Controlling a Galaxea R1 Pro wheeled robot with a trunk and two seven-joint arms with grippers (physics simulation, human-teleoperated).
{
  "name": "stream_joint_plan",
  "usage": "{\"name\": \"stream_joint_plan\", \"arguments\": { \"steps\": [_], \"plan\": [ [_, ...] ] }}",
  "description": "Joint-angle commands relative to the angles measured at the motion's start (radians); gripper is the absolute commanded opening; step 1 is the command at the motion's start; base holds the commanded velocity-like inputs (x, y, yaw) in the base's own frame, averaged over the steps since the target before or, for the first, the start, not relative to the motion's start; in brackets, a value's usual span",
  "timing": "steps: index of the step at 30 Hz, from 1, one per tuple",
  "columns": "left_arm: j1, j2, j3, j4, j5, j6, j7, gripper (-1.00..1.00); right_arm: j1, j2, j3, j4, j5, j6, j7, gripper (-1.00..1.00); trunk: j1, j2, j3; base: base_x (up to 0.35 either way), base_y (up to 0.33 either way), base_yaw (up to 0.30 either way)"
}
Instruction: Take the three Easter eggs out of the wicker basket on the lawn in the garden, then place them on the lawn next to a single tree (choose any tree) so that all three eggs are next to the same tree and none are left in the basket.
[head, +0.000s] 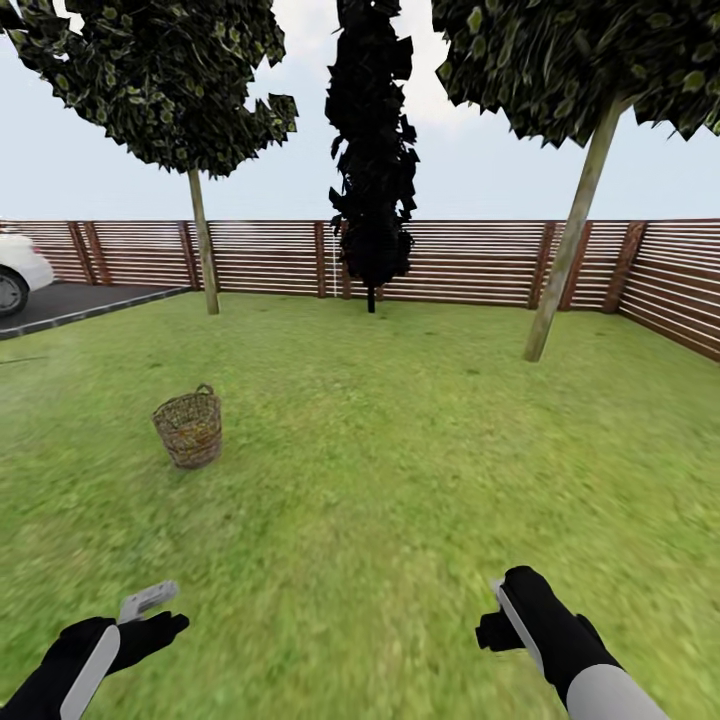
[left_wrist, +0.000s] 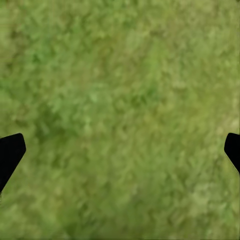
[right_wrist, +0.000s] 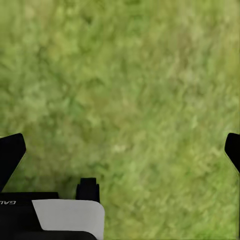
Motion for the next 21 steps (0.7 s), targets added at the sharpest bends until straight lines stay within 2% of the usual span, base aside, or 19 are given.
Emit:
{"name": "stream_joint_plan", "arguments": {
  "steps": [1,9,16,21],
  "plan": [
    [-0.001,0.0,0.001,-0.001,0.008,0.005,0.004,1.0,0.0,-0.001,0.004,-0.001,0.005,0.005,0.002,1.0,0.001,-0.001,-0.001,0.33,0.0,0.258],
    [-0.001,-0.001,0.001,0.001,0.007,0.005,0.004,1.0,0.0,-0.001,0.004,-0.001,-0.003,0.005,0.003,1.0,0.001,-0.001,-0.001,0.33,0.0,0.211],
    [-0.001,-0.003,-0.001,0.005,0.007,0.004,0.006,1.0,0.0,-0.001,0.004,-0.001,-0.006,0.005,0.004,1.0,0.001,-0.001,-0.001,0.33,0.0,0.016],
    [-0.001,-0.017,-0.001,0.007,0.005,0.004,0.009,1.0,0.0,-0.001,0.004,-0.001,-0.006,0.005,0.004,1.0,0.001,-0.001,-0.001,0.33,0.0,0.001]
  ]
}}
